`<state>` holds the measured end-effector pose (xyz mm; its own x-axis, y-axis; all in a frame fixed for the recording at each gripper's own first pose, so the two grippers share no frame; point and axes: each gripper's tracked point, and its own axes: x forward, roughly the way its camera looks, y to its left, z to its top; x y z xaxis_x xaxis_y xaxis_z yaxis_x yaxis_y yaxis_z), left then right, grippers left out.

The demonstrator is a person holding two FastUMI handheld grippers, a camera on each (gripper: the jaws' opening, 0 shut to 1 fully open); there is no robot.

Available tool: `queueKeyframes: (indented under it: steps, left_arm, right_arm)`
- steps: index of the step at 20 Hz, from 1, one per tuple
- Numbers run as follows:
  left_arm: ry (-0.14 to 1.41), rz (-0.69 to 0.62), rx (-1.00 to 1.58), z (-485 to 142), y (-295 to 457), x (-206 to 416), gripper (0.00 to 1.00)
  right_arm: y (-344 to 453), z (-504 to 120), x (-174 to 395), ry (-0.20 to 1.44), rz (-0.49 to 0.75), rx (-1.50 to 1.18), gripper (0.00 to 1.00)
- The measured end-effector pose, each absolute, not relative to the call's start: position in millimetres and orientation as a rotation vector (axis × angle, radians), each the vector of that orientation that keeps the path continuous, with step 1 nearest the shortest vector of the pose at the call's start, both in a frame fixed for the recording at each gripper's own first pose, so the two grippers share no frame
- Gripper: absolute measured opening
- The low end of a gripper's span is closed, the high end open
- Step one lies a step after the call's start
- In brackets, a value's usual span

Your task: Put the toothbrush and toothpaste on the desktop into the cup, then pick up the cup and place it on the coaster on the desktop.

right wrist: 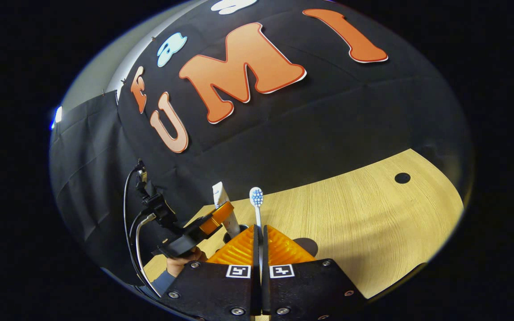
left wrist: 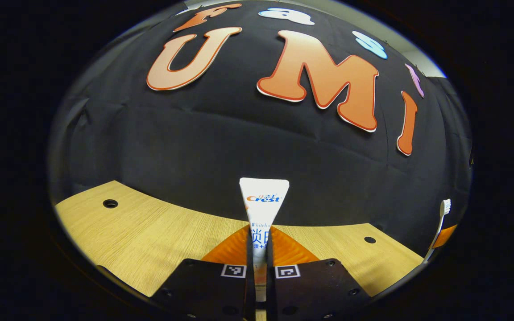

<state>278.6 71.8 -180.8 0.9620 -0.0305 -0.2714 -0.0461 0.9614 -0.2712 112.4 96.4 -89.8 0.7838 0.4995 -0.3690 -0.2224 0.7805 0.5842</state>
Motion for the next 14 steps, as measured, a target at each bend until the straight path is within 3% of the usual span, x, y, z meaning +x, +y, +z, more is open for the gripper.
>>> queueKeyframes:
  steps: [3,6,7,12,14]
  left_arm:
    - [0.333,-0.009,-0.28,-197,64,273,0.11]
    - [0.38,-0.05,-0.282,-201,56,261,0.22]
    - [0.395,-0.047,-0.271,-204,59,259,0.31]
    - [0.371,-0.044,-0.244,-189,67,238,0.55]
    - [0.352,-0.047,-0.22,-175,70,228,0.74]
  right_arm:
    - [99,-88,115,0.541,0.418,0.546,0.01]
    - [101,-86,115,0.541,0.42,0.544,0.01]
    - [102,-84,112,0.539,0.427,0.543,0.01]
    - [110,-76,102,0.535,0.436,0.518,0.01]
    - [113,-75,100,0.532,0.439,0.515,0.02]
